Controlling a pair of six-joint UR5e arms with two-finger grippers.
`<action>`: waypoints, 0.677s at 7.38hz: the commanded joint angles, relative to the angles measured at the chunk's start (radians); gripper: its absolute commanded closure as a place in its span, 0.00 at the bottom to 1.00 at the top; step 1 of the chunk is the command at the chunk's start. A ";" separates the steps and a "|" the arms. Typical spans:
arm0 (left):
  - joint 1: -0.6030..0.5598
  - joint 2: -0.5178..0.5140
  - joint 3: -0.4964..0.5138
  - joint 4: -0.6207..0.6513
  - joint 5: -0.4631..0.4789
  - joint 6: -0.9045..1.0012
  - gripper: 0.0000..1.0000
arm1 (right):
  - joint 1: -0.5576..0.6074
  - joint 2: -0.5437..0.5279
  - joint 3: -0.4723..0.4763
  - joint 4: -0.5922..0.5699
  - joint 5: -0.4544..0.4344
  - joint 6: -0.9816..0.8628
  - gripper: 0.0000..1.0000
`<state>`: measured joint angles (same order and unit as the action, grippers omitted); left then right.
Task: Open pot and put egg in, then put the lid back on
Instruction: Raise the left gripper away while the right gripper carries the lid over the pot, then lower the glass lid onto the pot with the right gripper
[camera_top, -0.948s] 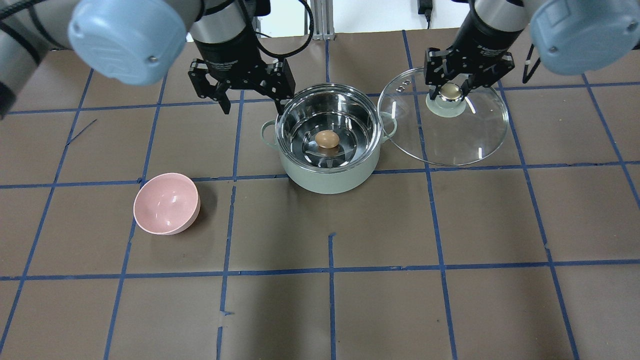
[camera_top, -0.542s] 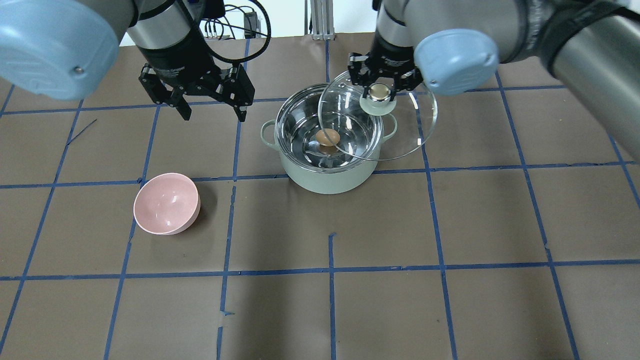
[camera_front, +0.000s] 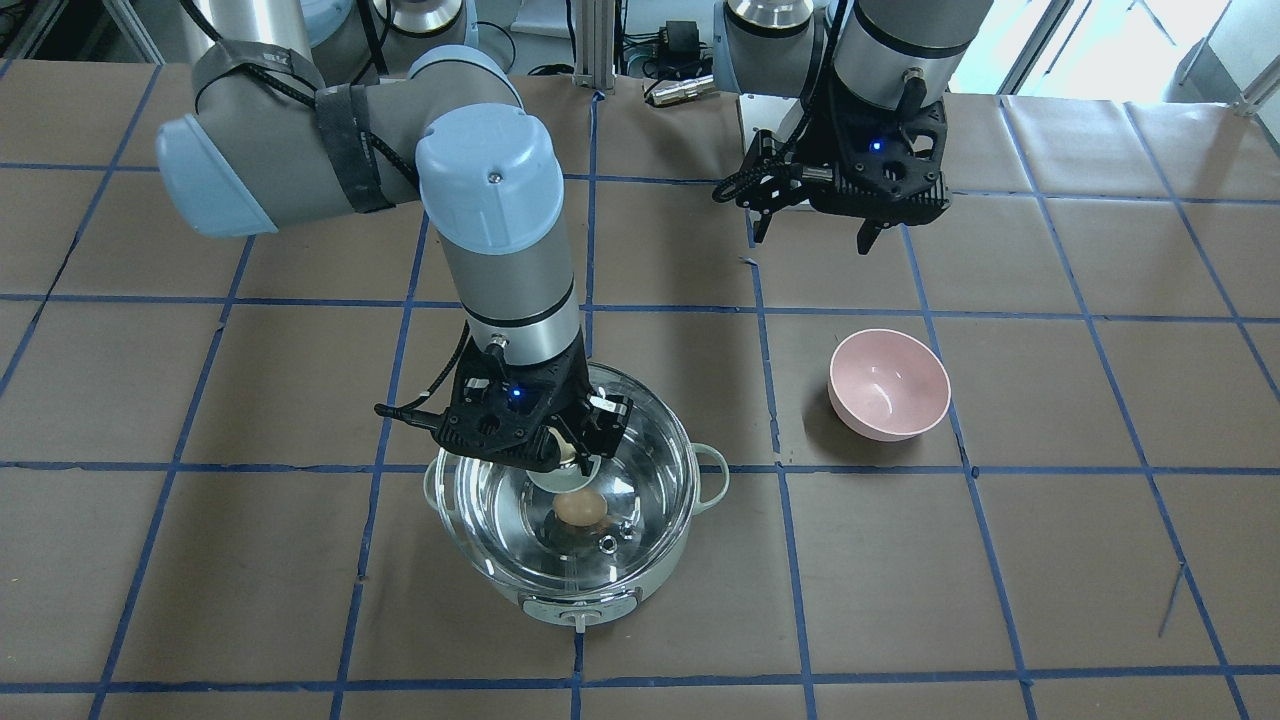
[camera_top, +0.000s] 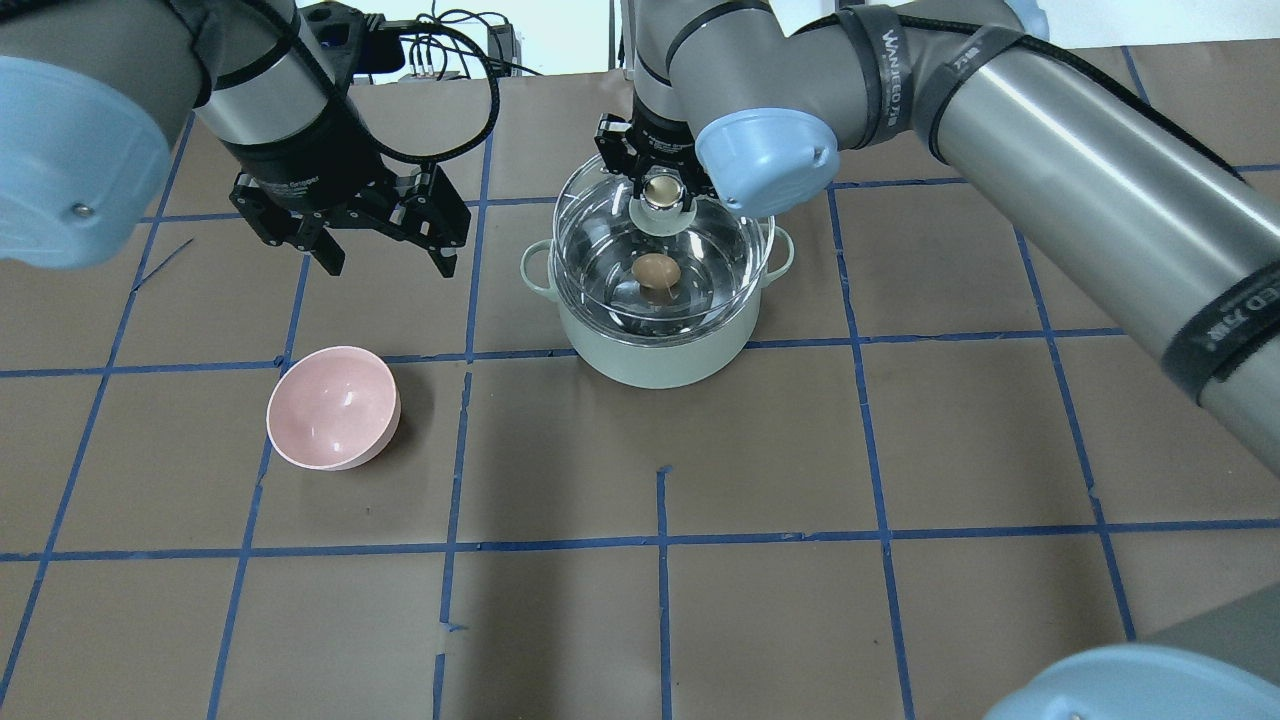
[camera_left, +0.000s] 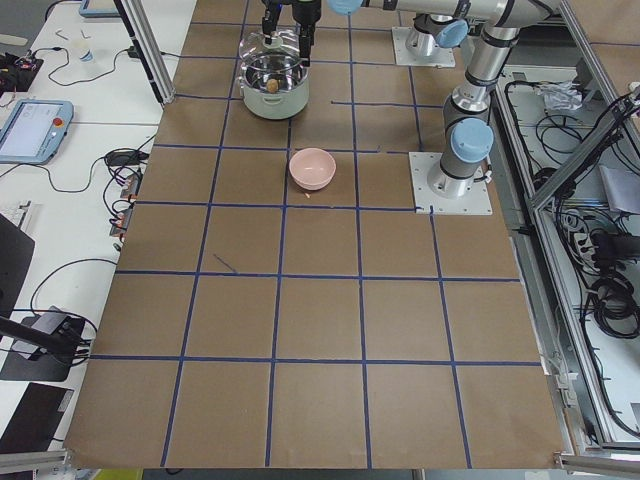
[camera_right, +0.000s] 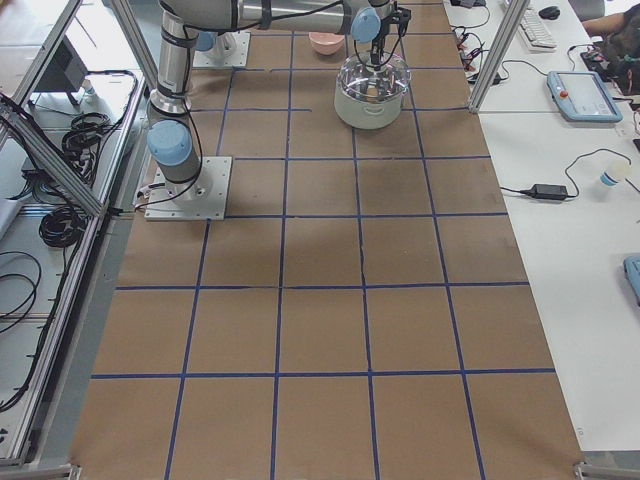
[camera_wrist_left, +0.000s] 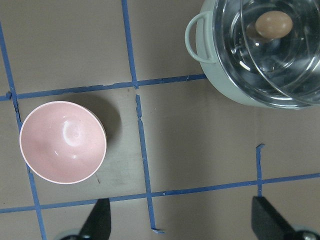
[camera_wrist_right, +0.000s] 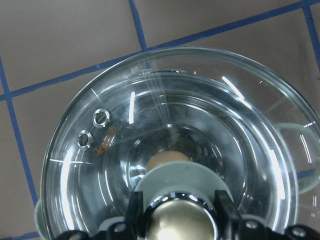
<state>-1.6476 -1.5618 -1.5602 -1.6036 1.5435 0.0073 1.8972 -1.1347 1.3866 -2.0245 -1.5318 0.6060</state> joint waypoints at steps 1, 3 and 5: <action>0.006 0.002 0.002 0.001 0.009 0.000 0.00 | 0.017 0.023 0.002 -0.028 0.001 0.015 0.58; 0.006 0.002 0.000 0.002 0.036 0.000 0.00 | 0.017 0.023 0.006 -0.028 -0.005 -0.008 0.58; 0.006 0.002 0.000 0.002 0.037 0.000 0.00 | 0.017 0.015 0.020 -0.028 -0.010 -0.008 0.56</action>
<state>-1.6414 -1.5600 -1.5598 -1.6016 1.5784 0.0077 1.9142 -1.1159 1.3988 -2.0523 -1.5388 0.6005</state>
